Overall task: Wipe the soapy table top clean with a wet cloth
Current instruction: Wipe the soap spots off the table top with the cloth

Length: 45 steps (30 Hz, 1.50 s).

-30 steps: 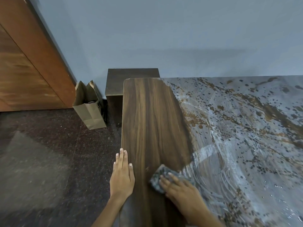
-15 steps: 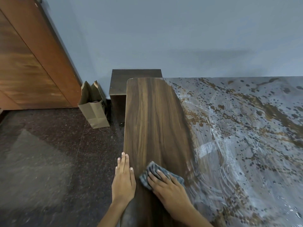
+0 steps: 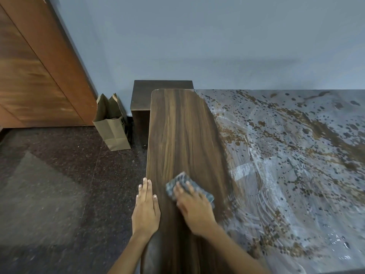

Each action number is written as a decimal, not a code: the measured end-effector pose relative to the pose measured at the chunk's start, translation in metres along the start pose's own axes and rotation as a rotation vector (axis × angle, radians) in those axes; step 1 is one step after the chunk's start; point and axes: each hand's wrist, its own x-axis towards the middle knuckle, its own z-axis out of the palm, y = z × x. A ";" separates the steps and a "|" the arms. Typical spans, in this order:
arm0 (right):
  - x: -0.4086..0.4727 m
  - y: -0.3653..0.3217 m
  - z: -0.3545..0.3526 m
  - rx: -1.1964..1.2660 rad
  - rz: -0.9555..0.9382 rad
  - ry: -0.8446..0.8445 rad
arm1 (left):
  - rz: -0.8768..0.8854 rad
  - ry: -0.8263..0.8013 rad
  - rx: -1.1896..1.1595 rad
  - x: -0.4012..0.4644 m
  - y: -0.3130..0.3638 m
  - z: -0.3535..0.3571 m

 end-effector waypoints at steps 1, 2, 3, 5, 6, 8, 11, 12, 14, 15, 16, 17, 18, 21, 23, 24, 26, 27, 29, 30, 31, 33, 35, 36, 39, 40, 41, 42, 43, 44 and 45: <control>-0.020 -0.004 0.004 -0.016 -0.075 -0.042 | 0.001 -0.001 0.005 -0.003 0.000 0.000; -0.039 -0.002 0.007 -0.045 -0.125 -0.090 | 0.001 -0.004 0.010 -0.005 -0.001 0.000; -0.057 0.006 0.010 -0.059 -0.171 -0.130 | -0.003 -0.007 0.014 -0.008 -0.001 0.001; -0.080 0.035 0.008 -0.070 -0.161 -0.149 | -0.013 0.001 0.016 -0.013 -0.001 0.002; -0.084 0.052 -0.001 -0.072 -0.103 -0.130 | -0.020 0.008 0.017 -0.015 0.000 0.002; -0.073 0.085 -0.019 -0.124 0.040 -0.061 | -0.038 0.016 0.033 -0.020 0.002 0.002; -0.035 0.107 -0.040 -0.038 0.235 -0.047 | -0.067 0.030 0.069 -0.029 0.006 0.003; -0.022 0.102 -0.039 -0.039 0.282 -0.044 | -0.077 0.037 0.083 -0.031 0.007 0.004; -0.009 0.084 -0.029 -0.021 0.261 -0.020 | -0.103 0.056 0.114 -0.037 0.011 0.005; -0.011 0.070 -0.022 -0.010 0.209 -0.039 | -0.115 0.062 0.130 -0.040 0.012 0.006; -0.019 0.057 -0.013 0.005 0.131 -0.063 | -0.125 0.067 0.147 -0.043 0.014 0.007; -0.032 0.043 -0.006 0.000 0.035 -0.084 | -0.134 0.071 0.163 -0.046 0.015 0.008; -0.049 0.033 -0.003 -0.020 -0.072 -0.098 | -0.142 0.075 0.178 -0.049 0.016 0.009; -0.100 0.032 0.001 -0.100 -0.276 -0.162 | -0.167 0.086 0.224 -0.059 0.021 0.010; -0.126 0.057 -0.001 -0.140 -0.323 -0.179 | -0.182 0.094 0.240 -0.066 0.023 0.012; -0.132 0.072 -0.009 -0.135 -0.305 -0.168 | -0.189 0.095 0.244 -0.071 0.023 0.013; -0.130 0.105 -0.027 -0.130 -0.189 -0.143 | -0.191 0.098 0.256 -0.079 0.024 0.014; -0.121 0.121 -0.033 -0.104 -0.130 -0.136 | -0.190 0.101 0.259 -0.083 0.025 0.015; -0.099 0.137 -0.041 -0.048 0.023 -0.119 | -0.195 0.103 0.262 -0.091 0.026 0.016; -0.087 0.136 -0.040 -0.051 0.084 -0.099 | -0.201 0.104 0.263 -0.095 0.028 0.017; -0.077 0.130 -0.036 -0.053 0.119 -0.077 | -0.209 0.105 0.266 -0.099 0.030 0.018; -0.071 0.098 -0.025 -0.018 0.113 -0.089 | -0.221 0.108 0.273 -0.106 0.033 0.020; -0.086 0.061 -0.009 0.004 -0.043 -0.148 | -0.228 0.107 0.275 -0.112 0.035 0.022; -0.100 0.047 0.000 -0.027 -0.161 -0.187 | -0.232 0.104 0.274 -0.115 0.036 0.023; -0.140 0.039 0.014 -0.133 -0.403 -0.243 | -0.232 0.108 0.277 -0.122 0.038 0.025; -0.151 0.047 0.016 -0.164 -0.451 -0.261 | -0.236 0.112 0.280 -0.124 0.038 0.026; -0.161 0.060 0.015 -0.195 -0.486 -0.274 | -0.242 0.117 0.282 -0.126 0.038 0.027; -0.168 0.074 0.011 -0.210 -0.495 -0.277 | -0.247 0.122 0.282 -0.128 0.039 0.028; -0.175 0.091 0.008 -0.220 -0.482 -0.266 | -0.250 0.129 0.280 -0.130 0.041 0.028; -0.179 0.106 0.004 -0.224 -0.443 -0.242 | -0.253 0.138 0.279 -0.132 0.042 0.029; -0.183 0.120 -0.003 -0.216 -0.390 -0.206 | -0.257 0.147 0.278 -0.134 0.044 0.029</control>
